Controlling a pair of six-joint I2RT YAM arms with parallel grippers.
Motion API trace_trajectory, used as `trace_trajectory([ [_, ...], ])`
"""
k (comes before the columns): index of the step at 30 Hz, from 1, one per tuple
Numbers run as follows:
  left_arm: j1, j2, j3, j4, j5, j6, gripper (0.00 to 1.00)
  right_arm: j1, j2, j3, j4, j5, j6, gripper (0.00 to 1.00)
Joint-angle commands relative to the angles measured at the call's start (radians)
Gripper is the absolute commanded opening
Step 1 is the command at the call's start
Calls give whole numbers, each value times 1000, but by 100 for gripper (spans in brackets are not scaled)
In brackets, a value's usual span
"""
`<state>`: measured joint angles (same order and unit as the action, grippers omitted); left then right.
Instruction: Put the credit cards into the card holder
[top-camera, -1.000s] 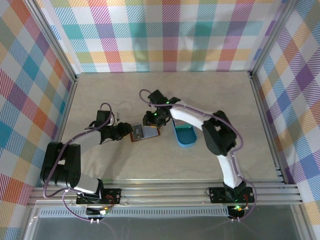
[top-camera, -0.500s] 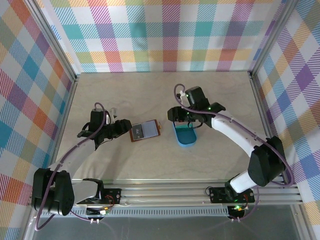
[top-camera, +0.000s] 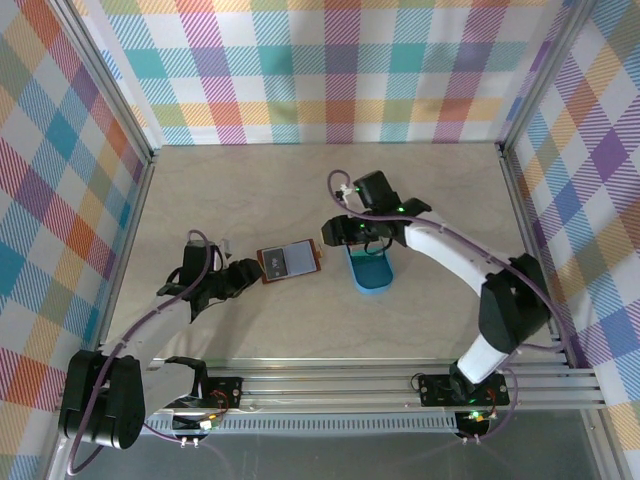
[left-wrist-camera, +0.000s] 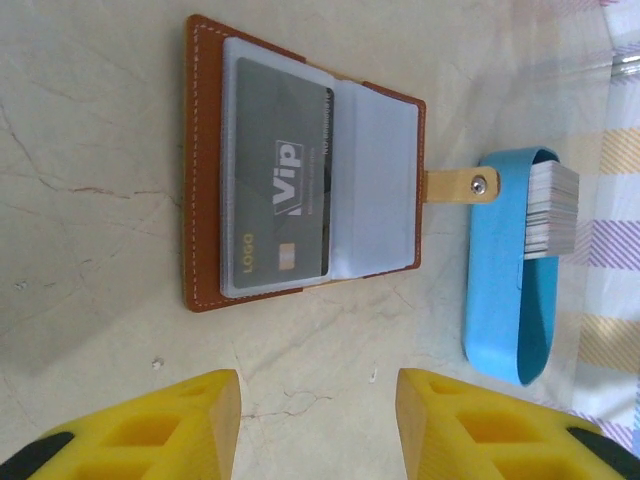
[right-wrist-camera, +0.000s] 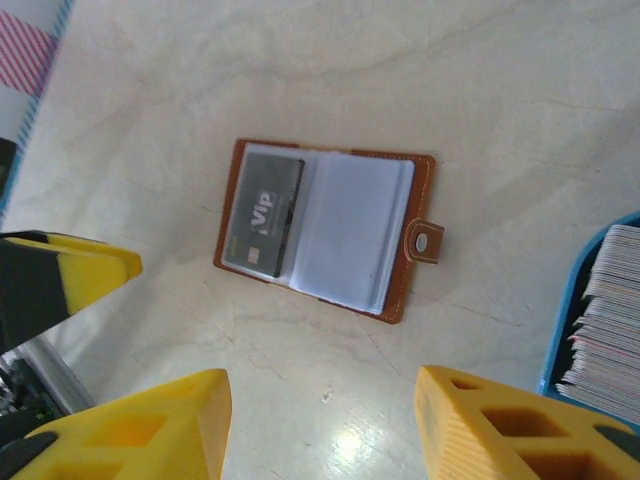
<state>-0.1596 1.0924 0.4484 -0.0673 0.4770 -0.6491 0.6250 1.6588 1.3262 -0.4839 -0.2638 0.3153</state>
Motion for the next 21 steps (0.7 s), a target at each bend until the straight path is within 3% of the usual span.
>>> trace_trajectory([
  [1, 17, 33, -25, 118, 12, -65, 45, 35, 97, 111, -109, 43, -46, 52],
  [5, 27, 84, -18, 143, 11, -66, 45, 81, 209, 218, -164, 63, -88, 51],
  [21, 42, 270, 58, 192, 71, 47, 45, 165, 513, 516, -264, 138, 102, 53],
])
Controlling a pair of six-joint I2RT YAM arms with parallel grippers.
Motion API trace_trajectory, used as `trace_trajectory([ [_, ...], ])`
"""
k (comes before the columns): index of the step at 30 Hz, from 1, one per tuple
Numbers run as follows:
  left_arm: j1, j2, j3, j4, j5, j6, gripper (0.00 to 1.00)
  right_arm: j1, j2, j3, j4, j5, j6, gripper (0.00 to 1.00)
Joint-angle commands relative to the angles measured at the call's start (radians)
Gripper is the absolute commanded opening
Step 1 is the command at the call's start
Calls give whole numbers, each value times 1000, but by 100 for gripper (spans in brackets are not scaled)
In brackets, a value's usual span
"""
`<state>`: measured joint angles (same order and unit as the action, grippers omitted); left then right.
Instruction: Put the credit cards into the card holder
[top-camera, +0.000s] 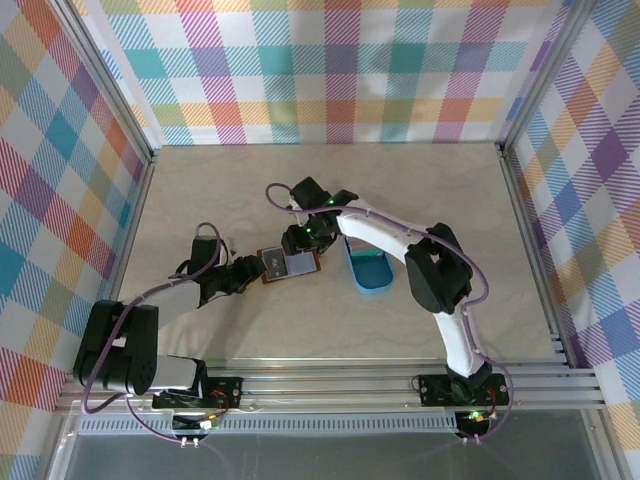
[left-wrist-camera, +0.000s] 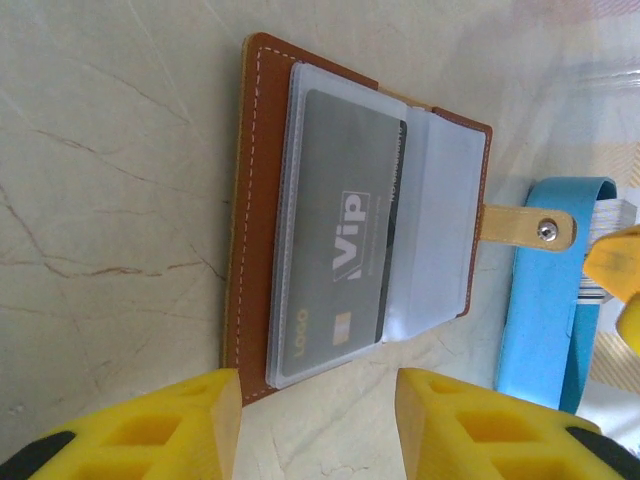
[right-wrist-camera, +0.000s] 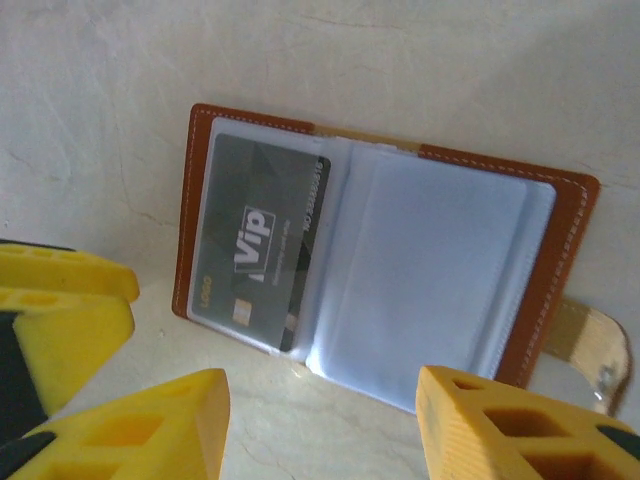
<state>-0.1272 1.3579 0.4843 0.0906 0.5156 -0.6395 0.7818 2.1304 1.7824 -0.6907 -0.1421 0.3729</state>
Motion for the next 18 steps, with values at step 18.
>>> trace_trajectory([
  [18, 15, 40, 48, 10, 23, 109, 44, -68, -185, -123, 107, -37, -99, 51],
])
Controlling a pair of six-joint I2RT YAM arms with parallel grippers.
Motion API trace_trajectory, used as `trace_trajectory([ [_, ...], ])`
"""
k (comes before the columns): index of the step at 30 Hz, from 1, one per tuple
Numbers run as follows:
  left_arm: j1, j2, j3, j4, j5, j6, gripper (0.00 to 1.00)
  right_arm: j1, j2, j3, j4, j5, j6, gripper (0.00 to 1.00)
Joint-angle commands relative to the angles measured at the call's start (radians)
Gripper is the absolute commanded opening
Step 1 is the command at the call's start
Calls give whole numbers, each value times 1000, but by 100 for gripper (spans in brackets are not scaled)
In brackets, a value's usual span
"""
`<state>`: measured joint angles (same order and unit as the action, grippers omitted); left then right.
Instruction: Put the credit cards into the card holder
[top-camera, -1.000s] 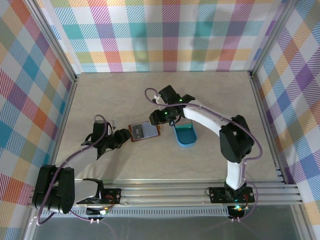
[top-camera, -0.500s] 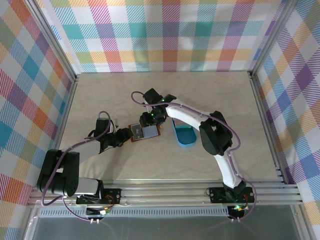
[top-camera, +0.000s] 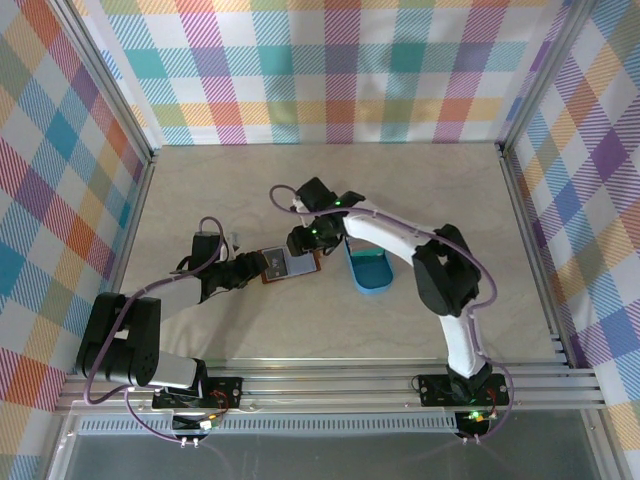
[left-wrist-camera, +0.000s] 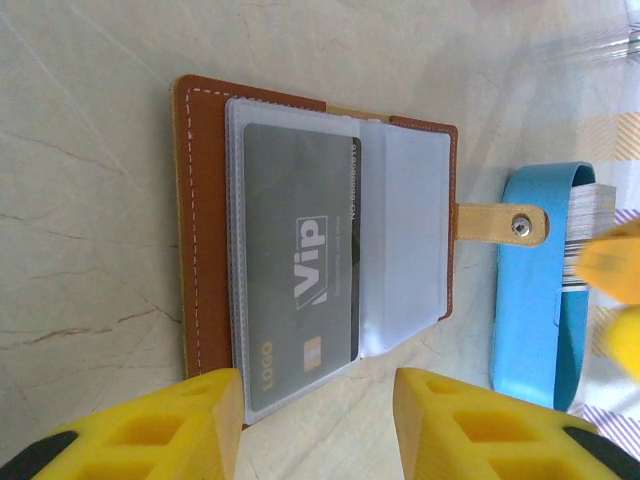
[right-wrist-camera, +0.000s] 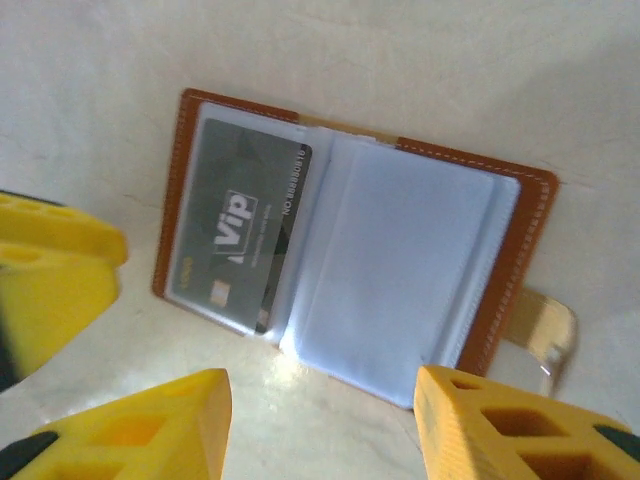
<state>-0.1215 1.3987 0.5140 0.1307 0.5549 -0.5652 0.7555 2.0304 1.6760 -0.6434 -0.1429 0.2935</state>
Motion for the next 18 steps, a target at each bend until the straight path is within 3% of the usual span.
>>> trace_trajectory([
  [1, 11, -4, 17, -35, -26, 33, 44, -48, -92, -17, 49, -24, -8, 51],
  [18, 9, 12, 56, -86, -58, 35, 46, -27, 85, 160, -193, 142, 80, 52],
])
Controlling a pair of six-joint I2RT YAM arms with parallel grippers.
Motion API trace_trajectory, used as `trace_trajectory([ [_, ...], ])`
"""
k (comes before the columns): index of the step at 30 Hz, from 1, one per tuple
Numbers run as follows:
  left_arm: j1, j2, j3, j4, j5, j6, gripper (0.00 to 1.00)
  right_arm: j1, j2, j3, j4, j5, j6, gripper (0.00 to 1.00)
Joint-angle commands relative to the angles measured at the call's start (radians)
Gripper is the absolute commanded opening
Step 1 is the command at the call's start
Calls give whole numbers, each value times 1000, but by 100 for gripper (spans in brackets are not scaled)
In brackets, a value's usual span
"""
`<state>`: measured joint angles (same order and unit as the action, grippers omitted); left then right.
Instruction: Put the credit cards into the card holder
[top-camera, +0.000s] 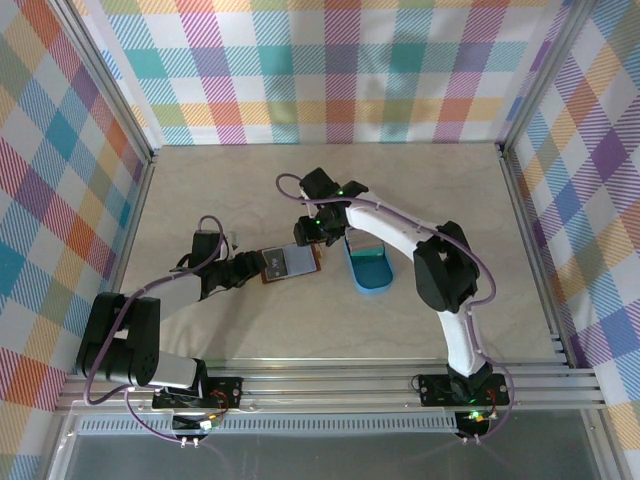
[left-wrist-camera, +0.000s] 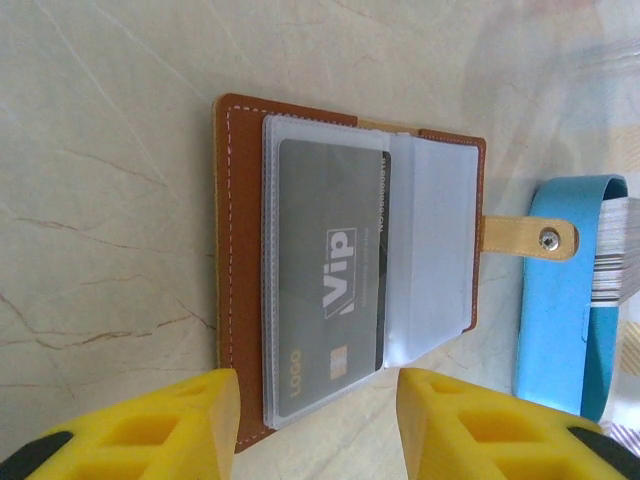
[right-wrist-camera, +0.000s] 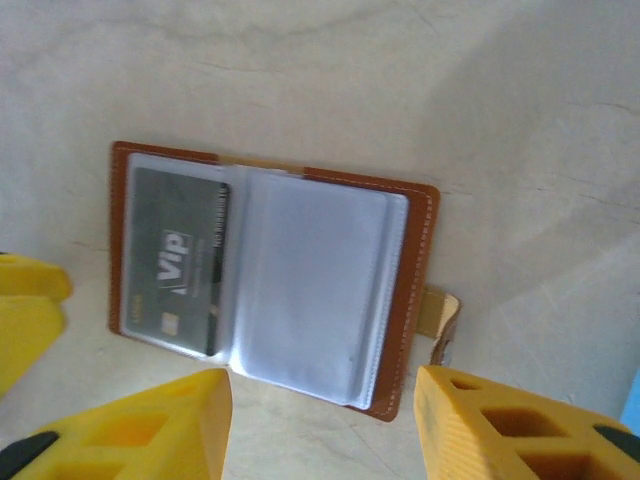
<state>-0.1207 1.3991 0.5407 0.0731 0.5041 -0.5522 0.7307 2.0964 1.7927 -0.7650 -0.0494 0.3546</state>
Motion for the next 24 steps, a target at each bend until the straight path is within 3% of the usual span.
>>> trace_trajectory([
  [1, 9, 15, 33, -29, -7, 22, 46, -2, 29, 45, -78, 56, 17, 52],
  [24, 10, -4, 48, -62, -3, 35, 46, -42, 32, -38, -67, 85, 132, 60],
])
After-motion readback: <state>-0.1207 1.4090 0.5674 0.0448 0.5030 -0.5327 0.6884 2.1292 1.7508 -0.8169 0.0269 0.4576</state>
